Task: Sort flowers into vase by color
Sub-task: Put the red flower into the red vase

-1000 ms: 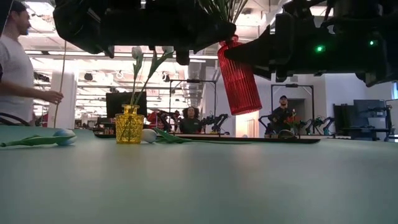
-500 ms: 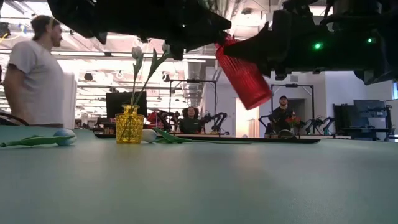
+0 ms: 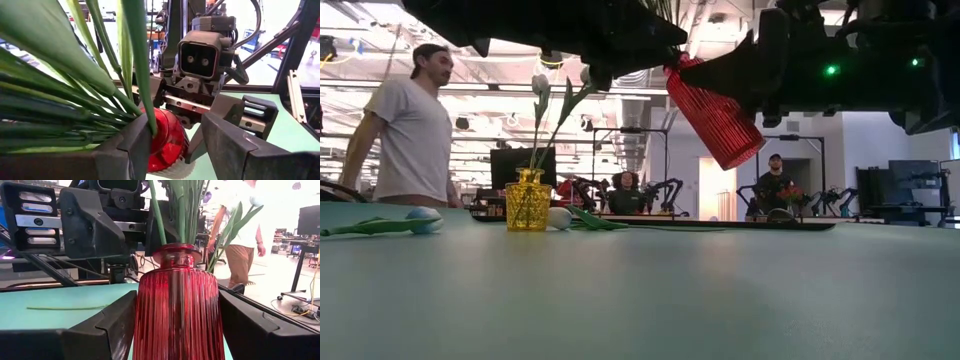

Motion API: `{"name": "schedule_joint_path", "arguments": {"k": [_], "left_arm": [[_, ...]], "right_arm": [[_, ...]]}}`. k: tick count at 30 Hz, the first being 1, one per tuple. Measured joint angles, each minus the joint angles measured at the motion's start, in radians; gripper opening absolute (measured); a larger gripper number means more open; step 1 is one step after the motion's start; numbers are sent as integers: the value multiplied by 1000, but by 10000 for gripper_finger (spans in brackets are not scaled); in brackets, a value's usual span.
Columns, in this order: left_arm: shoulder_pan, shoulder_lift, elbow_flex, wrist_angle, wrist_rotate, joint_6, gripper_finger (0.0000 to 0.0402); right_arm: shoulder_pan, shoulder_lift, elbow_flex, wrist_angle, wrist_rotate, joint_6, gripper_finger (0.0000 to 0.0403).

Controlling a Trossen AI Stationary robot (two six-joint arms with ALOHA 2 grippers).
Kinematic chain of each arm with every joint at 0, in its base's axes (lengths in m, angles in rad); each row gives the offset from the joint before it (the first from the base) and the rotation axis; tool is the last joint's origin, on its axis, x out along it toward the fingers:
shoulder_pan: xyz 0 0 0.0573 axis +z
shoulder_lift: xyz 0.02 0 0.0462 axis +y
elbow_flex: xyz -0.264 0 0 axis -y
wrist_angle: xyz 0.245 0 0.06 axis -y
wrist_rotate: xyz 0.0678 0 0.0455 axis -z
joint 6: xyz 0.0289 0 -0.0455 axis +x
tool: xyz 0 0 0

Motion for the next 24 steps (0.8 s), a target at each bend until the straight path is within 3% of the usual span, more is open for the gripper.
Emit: {"name": "schedule_joint_path", "arguments": {"k": [13, 24], "left_arm": [[22, -2, 4, -88, 52, 17, 162], [27, -34, 3, -121, 23, 56, 162]], "right_arm": [[1, 1, -3, -21, 23, -10, 276], [0, 2, -3, -11, 30, -10, 276]]}}
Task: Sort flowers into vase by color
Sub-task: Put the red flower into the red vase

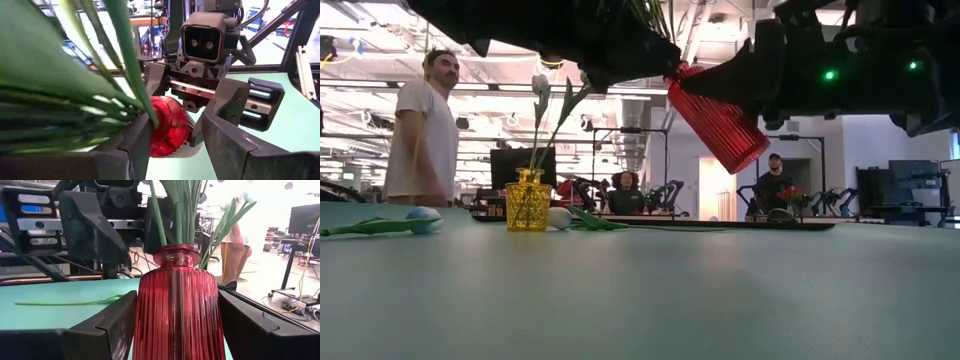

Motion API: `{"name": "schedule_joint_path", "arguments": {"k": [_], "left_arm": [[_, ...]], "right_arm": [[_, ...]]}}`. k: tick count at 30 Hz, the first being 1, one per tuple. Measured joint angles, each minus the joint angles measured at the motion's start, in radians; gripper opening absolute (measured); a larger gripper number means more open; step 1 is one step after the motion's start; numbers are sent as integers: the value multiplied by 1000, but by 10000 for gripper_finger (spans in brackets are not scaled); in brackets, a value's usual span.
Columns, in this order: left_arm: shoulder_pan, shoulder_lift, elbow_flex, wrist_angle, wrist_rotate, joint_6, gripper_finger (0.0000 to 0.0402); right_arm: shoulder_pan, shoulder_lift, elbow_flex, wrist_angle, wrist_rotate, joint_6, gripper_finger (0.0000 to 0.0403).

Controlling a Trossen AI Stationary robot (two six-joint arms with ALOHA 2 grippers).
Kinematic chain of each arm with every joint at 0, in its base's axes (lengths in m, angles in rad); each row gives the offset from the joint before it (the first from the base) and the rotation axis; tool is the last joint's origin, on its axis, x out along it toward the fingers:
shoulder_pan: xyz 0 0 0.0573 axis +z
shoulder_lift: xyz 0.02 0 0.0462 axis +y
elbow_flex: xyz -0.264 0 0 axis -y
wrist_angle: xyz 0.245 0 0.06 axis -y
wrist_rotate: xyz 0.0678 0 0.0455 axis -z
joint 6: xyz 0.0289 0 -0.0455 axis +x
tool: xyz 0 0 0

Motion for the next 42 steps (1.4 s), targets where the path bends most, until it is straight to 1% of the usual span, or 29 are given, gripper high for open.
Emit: {"name": "schedule_joint_path", "arguments": {"k": [5, 14, 24, 28, 33, 39, 42], "left_arm": [[1, -45, 0, -52, -17, 0, 162], [7, -48, 0, -168, -29, -16, 162], [14, -41, -1, -214, -23, -30, 162], [12, -41, -15, -211, -14, -33, 162], [9, -41, -69, -186, -24, -68, 162], [-23, -41, -173, -8, -26, -66, 162], [-30, -37, -221, 120, -24, -62, 162]], "right_arm": [[0, 0, 0, 7, 0, 0, 276], [2, 0, 0, 9, -10, -4, 276], [1, -2, 0, 18, -10, -3, 276], [1, -33, -2, 18, -9, -24, 276], [2, -129, -46, 19, 32, -77, 276], [-6, -247, -145, 20, 50, -60, 276], [-12, -283, -174, 20, 47, -45, 276]]}}
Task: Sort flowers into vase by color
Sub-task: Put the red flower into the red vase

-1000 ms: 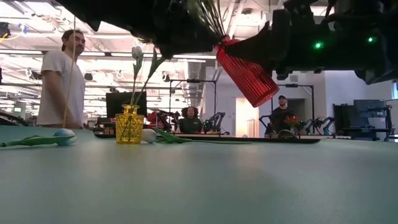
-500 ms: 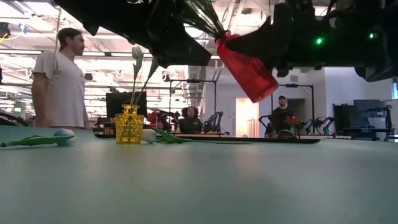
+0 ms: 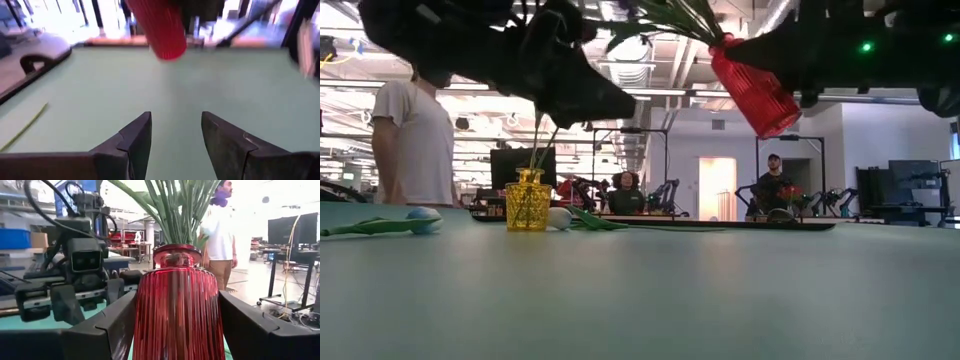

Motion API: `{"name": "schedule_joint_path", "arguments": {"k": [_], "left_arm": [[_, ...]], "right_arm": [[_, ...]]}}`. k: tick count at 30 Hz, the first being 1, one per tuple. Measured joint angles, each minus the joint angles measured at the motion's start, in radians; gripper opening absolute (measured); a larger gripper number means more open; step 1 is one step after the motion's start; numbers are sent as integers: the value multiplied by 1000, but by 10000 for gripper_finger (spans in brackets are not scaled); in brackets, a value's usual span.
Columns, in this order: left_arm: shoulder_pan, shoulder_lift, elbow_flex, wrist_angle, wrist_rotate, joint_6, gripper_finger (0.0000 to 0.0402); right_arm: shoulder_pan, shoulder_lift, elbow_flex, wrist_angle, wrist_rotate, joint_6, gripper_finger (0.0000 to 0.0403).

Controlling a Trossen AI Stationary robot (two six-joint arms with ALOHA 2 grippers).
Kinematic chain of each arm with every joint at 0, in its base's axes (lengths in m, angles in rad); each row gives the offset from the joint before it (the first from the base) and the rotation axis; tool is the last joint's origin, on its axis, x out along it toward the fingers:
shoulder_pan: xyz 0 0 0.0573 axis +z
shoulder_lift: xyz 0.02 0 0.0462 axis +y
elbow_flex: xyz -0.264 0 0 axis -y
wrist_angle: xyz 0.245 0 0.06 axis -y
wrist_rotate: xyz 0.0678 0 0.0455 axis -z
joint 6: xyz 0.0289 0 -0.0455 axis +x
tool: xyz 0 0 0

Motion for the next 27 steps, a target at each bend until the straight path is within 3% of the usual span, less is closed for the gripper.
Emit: {"name": "schedule_joint_path", "arguments": {"k": [6, 11, 16, 20, 24, 27], "left_arm": [[11, 134, -29, 323, 8, -60, 162], [41, 277, 42, 455, 59, -143, 169], [58, 379, 163, 458, 139, -177, 201], [59, 436, 255, 450, 124, -102, 242], [62, 452, 333, 371, 35, -52, 284], [73, 453, 386, 284, 50, -67, 313]], "right_arm": [[-13, -30, -11, 0, -97, 26, 276], [-45, -31, -10, 1, -158, 66, 276], [-68, -31, -10, 1, -226, 99, 276], [-75, -30, -10, 1, -263, 115, 276], [-75, -30, -10, 1, -273, 116, 276], [-75, -30, -10, 1, -276, 117, 276]]}}
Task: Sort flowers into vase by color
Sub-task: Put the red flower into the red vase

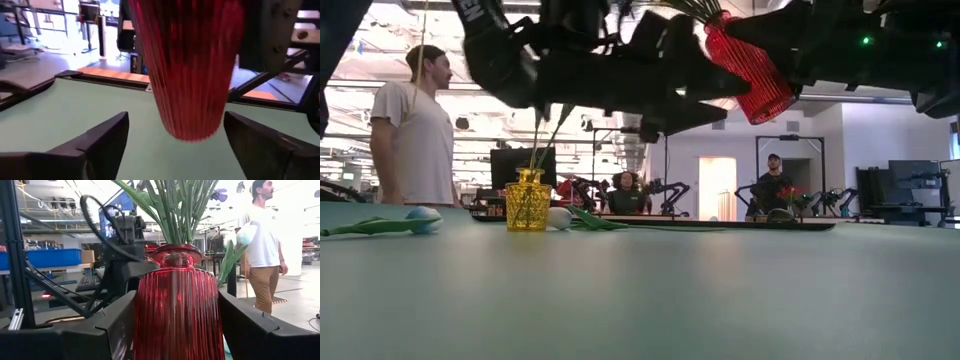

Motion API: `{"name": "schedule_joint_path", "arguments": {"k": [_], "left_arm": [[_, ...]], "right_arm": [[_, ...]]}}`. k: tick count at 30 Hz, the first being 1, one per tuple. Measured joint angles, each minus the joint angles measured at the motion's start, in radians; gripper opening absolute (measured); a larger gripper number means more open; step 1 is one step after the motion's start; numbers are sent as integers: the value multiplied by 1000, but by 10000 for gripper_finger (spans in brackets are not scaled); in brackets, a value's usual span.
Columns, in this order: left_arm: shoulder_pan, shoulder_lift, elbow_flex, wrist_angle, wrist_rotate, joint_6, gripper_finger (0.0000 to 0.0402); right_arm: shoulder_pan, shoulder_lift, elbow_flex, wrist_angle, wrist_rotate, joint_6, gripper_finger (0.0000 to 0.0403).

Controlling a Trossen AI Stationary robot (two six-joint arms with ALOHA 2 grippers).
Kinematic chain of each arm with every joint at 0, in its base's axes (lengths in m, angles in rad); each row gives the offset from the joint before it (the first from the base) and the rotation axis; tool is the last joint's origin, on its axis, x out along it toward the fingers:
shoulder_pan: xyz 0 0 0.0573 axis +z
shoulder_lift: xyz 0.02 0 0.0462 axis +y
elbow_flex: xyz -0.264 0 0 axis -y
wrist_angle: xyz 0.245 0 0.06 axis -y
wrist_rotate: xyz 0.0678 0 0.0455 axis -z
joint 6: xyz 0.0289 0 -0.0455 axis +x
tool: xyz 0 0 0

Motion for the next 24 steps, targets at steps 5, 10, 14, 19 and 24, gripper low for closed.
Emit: {"name": "schedule_joint_path", "arguments": {"k": [5, 10, 14, 19, 24], "left_arm": [[13, 0, 80, -111, 24, -18, 346], [16, 0, 114, -119, 82, 26, 354], [11, 0, 121, -118, 100, 43, 355], [13, 0, 121, -84, 86, 63, 355], [4, 0, 120, -57, 81, 96, 336]], "right_arm": [[0, 0, 0, 0, -19, 7, 276], [0, 0, 0, 0, -21, 8, 276], [0, 0, 0, 1, -22, 8, 276], [0, 0, 0, 1, -22, 8, 276], [0, 0, 1, 2, -26, 9, 276]]}}
